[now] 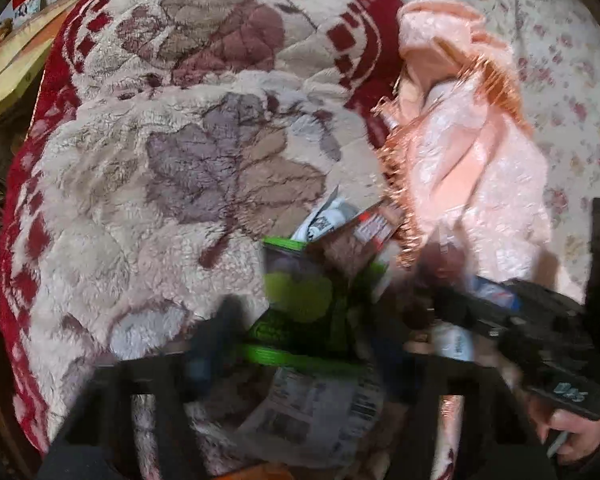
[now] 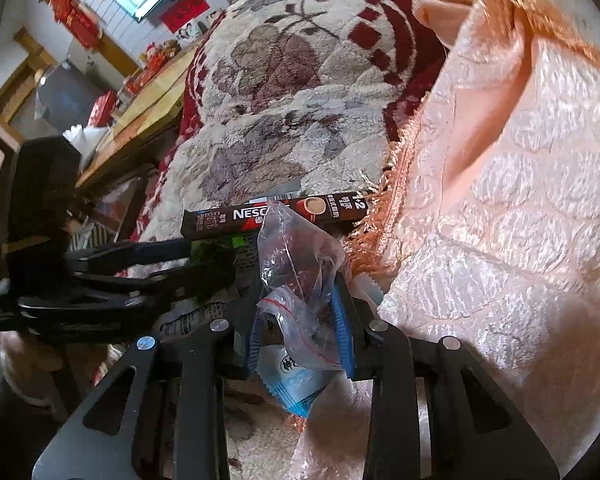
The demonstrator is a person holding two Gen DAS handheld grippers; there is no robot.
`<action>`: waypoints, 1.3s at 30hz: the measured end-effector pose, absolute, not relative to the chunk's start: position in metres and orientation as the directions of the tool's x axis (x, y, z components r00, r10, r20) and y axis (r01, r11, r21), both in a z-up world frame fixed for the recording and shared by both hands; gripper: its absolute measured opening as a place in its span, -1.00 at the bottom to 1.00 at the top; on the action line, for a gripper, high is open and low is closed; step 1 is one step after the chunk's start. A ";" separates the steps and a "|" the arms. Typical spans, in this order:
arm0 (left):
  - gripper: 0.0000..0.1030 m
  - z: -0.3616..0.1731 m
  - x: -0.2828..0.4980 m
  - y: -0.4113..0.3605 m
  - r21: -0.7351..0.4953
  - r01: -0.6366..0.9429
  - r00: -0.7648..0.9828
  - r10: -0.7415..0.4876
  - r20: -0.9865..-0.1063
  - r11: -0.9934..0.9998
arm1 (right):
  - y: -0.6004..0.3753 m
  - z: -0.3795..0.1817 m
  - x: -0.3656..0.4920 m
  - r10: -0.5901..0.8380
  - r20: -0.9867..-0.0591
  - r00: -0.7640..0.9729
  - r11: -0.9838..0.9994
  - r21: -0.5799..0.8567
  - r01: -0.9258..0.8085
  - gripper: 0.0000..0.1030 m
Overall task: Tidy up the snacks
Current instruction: 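Grasp the clear red-date bag with the right gripper while the left grasps a green packet, then carry the date bag and green packet over the white tray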
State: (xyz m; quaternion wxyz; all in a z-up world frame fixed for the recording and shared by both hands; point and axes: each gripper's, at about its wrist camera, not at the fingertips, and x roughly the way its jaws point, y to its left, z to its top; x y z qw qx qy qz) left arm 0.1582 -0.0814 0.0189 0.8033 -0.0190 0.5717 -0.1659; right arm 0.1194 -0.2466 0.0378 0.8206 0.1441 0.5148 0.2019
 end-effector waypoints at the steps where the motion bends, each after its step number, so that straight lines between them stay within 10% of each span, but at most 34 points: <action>1: -0.11 0.020 0.157 -0.082 -0.211 0.253 0.303 -0.285 -0.910 0.944 | -0.248 0.037 0.119 0.485 -0.783 0.389 0.874 0.452 -0.179 -0.43; 39: -0.21 0.097 -0.008 0.092 -0.055 -0.129 0.559 0.027 -0.829 0.990 | -0.091 0.099 0.042 0.670 -0.692 0.269 0.715 0.504 -0.483 -0.44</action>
